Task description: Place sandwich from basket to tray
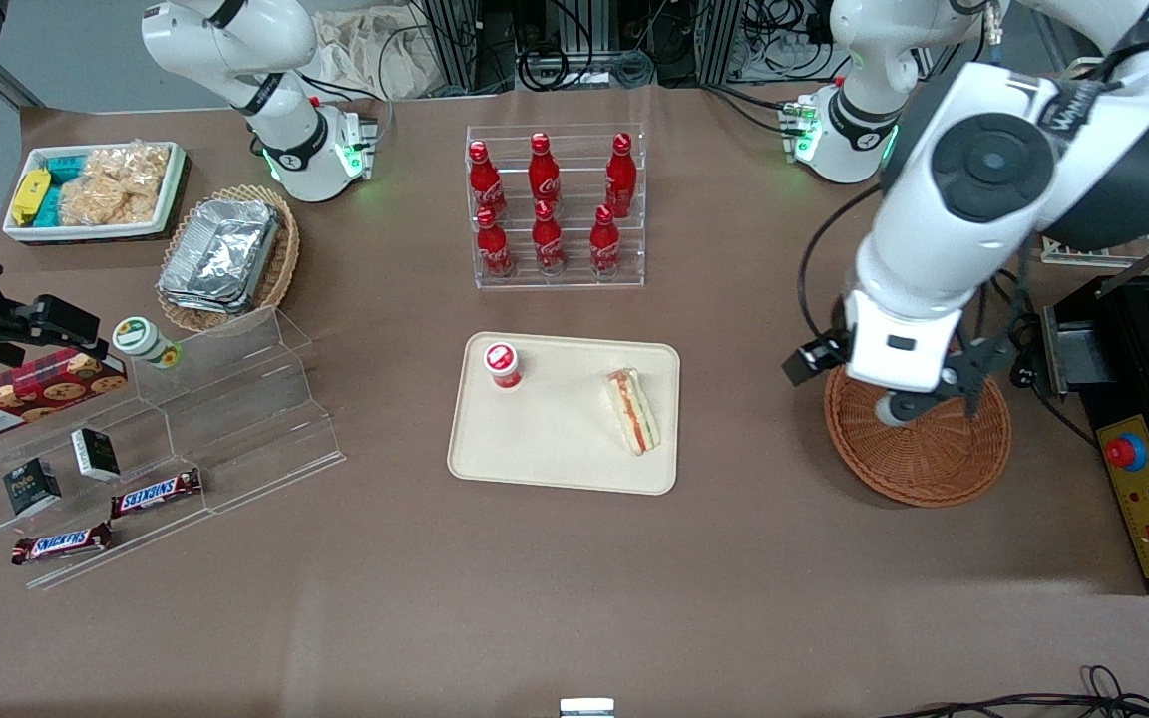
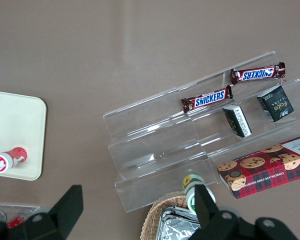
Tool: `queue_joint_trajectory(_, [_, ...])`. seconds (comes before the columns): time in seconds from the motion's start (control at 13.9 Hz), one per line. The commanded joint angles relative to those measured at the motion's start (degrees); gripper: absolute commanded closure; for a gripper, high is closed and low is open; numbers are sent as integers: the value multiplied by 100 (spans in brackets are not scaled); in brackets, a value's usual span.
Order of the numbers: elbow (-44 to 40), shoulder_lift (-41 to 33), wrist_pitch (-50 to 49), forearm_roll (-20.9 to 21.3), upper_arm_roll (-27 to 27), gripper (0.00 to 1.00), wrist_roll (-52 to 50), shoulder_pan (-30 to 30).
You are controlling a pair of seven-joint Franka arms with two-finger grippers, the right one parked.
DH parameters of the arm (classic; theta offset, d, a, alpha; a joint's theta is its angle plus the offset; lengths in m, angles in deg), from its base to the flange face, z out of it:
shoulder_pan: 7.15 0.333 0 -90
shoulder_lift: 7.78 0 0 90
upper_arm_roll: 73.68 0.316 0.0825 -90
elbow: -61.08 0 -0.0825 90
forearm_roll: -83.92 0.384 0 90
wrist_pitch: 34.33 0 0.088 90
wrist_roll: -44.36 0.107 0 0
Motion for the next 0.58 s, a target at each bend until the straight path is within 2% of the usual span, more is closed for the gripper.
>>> queue_joint_trajectory(0.0, [249,-257,-21,-169,-50,0,818,477])
queue_joint_trajectory(0.14, [302,-415,-152,-308,63,0,1686,697])
queue_joint_trajectory(0.51, [556,-994,-232,-1116,2336,0,4050,-83])
